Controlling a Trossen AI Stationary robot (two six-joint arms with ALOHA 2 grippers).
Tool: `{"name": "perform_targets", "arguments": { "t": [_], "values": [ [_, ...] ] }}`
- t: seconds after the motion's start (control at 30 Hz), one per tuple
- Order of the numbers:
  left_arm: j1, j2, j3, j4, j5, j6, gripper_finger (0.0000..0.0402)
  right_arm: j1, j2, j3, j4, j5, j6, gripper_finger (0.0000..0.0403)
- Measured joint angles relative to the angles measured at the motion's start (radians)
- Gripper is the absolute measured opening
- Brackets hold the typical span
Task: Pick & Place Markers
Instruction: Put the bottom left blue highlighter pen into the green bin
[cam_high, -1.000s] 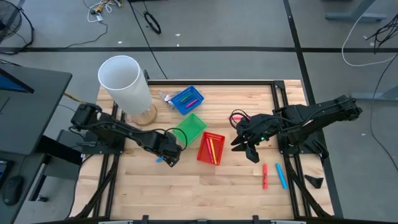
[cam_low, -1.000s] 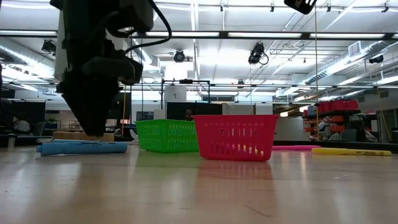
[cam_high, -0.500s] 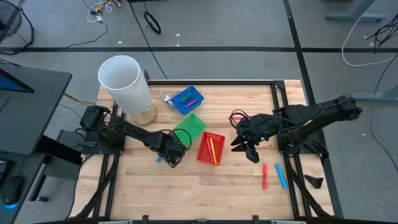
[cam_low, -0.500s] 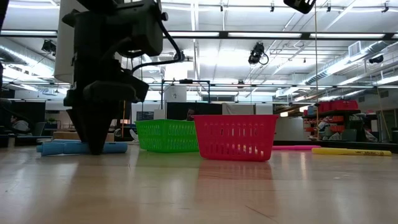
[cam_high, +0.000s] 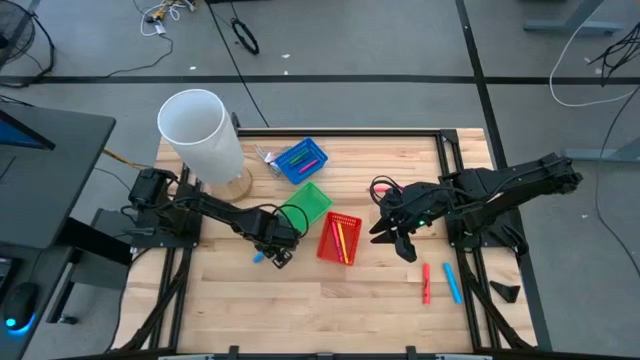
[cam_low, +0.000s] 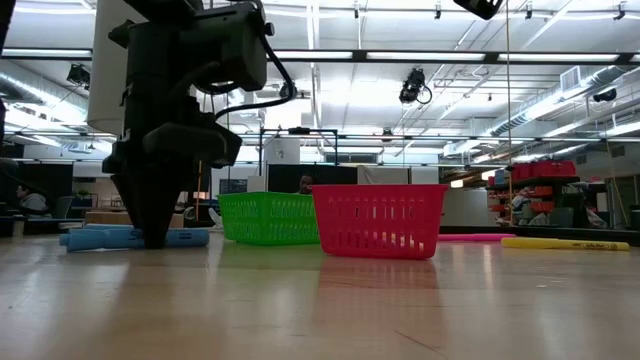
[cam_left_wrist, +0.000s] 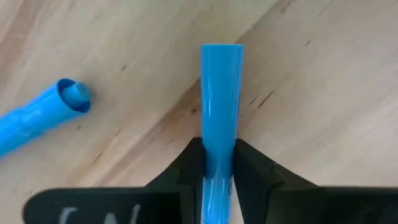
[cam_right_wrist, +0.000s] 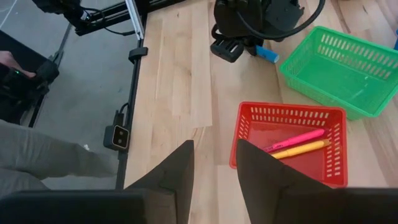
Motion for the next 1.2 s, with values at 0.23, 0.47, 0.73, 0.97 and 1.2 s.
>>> {"name": "perform_targets", "arguments": {
  "t": [0.23,0.47,0.73,0.97,1.2],
  "values": [
    [-0.038,-0.035,0.007,-0.018,-0.019,-0.116,0.0066,0.0,0.0,0.0,0.0,0.001,-0.006,0.0121],
    [-0.043,-0.11,0.117,-0.113,-0.021,-0.147,0.0066,0.0,0.0,0.0,0.003,0.001,-0.036,0.0121],
    [-0.056,-0.12,0.302,-0.271,-0.02,-0.148,0.0066,0.0,0.0,0.0,0.016,0.001,-0.036,0.0121],
    [-0.051,-0.121,0.384,-0.356,-0.039,-0.134,0.0066,0.0,-0.003,0.0,0.018,-0.014,-0.036,0.0121],
    [0.022,-0.117,0.391,-0.353,-0.023,-0.131,0.0066,-0.003,-0.082,0.0,0.02,-0.099,-0.041,0.0121]
  ]
}}
